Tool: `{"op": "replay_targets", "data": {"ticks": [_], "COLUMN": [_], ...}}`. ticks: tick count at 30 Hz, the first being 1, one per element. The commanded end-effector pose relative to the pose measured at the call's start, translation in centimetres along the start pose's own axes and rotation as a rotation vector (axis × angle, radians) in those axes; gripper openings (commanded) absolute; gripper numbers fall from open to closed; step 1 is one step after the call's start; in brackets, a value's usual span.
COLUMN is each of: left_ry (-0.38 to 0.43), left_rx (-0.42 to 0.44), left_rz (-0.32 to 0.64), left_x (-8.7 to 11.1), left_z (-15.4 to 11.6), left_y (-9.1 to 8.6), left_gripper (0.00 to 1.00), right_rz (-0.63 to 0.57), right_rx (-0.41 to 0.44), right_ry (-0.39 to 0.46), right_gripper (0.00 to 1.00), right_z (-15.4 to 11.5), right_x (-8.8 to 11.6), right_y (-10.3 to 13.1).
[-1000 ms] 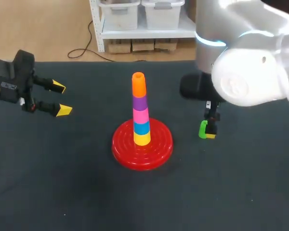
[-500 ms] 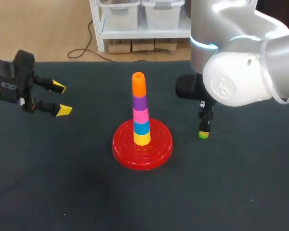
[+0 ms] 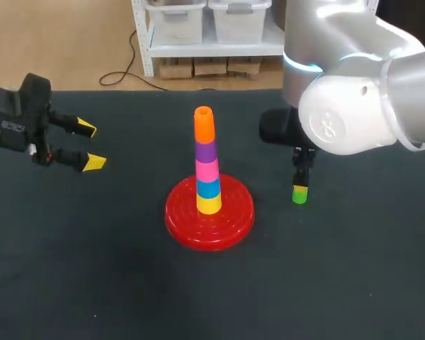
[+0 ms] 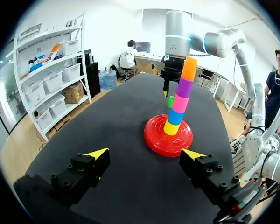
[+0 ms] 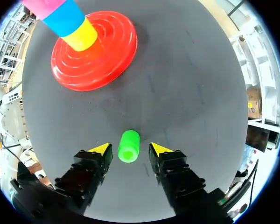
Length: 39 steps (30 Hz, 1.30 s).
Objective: Pick up and stack the cylinders on the red base in this order: pink,purple,orange,green
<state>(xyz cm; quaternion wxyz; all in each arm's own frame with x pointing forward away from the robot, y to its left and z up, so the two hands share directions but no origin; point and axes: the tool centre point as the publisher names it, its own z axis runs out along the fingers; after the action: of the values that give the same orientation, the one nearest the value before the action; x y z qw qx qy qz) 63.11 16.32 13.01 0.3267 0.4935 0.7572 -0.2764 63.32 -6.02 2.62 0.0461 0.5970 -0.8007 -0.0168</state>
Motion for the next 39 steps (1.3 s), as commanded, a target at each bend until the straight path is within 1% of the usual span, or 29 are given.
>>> {"op": "replay_targets", "data": {"ticks": [1,3,4,5,6,7,10,14,16,17,21,23,28,31,36,39], "left_ry": [-0.005,-0.005,-0.005,-0.005,-0.005,-0.005,-0.005,-0.005,-0.005,-0.005,-0.005,-0.005,-0.005,-0.005,-0.005,-0.005], "left_rx": [-0.001,-0.001,-0.001,-0.001,-0.001,-0.001,-0.001,-0.001,-0.001,-0.001,-0.001,-0.001,-0.001,-0.001,-0.001,-0.001], "left_rz": [0.002,0.002,0.002,0.002,0.002,0.002,0.002,0.002,0.002,0.002,0.002,0.002,0.002,0.002,0.002,0.002], "left_x": [0.1,0.1,0.1,0.1,0.1,0.1,0.1,0.1,0.1,0.1,0.1,0.1,0.1,0.1,0.1,0.1], "left_z": [0.0,0.0,0.0,0.0,0.0,0.0,0.0,0.0,0.0,0.0,0.0,0.0,0.0,0.0,0.0,0.0], "left_y": [0.0,0.0,0.0,0.0,0.0,0.0,0.0,0.0,0.0,0.0,0.0,0.0,0.0,0.0,0.0,0.0], "left_gripper": [1.0,1.0,1.0,1.0,1.0,1.0,1.0,1.0,1.0,1.0,1.0,1.0,1.0,1.0,1.0,1.0], "right_rz": [0.001,0.0,0.0,0.001,0.003,0.002,-0.008,-0.027,-0.037,-0.049,-0.086,-0.113,-0.165,-0.203,-0.271,-0.323], "right_rx": [0.004,0.003,0.002,0.0,-0.005,-0.004,0.001,0.014,0.03,0.045,0.058,0.088,0.144,0.171,0.203,0.23], "right_ry": [-0.007,-0.006,-0.008,-0.011,-0.017,-0.018,-0.019,-0.003,-0.007,0.005,0.016,0.021,0.013,0.005,-0.039,-0.066], "right_gripper": [0.47,0.42,0.35,0.26,0.06,0.0,0.0,0.0,0.0,0.0,0.0,0.0,0.0,0.0,0.0,0.0], "right_z": [0.2,0.2,0.2,0.3,0.3,0.2,-0.6,-3.0,-4.8,-5.9,-10.4,-12.7,-18.2,-21.3,-26.1,-28.1], "right_x": [0.1,0.1,0.1,0.1,0.1,0.1,0.1,0.0,0.0,-0.2,-0.7,-1.2,-3.0,-4.5,-7.8,-9.8], "right_y": [0.0,0.0,0.0,0.0,0.1,0.2,0.4,0.6,0.7,0.7,0.9,1.2,2.1,2.9,4.8,6.3]}}
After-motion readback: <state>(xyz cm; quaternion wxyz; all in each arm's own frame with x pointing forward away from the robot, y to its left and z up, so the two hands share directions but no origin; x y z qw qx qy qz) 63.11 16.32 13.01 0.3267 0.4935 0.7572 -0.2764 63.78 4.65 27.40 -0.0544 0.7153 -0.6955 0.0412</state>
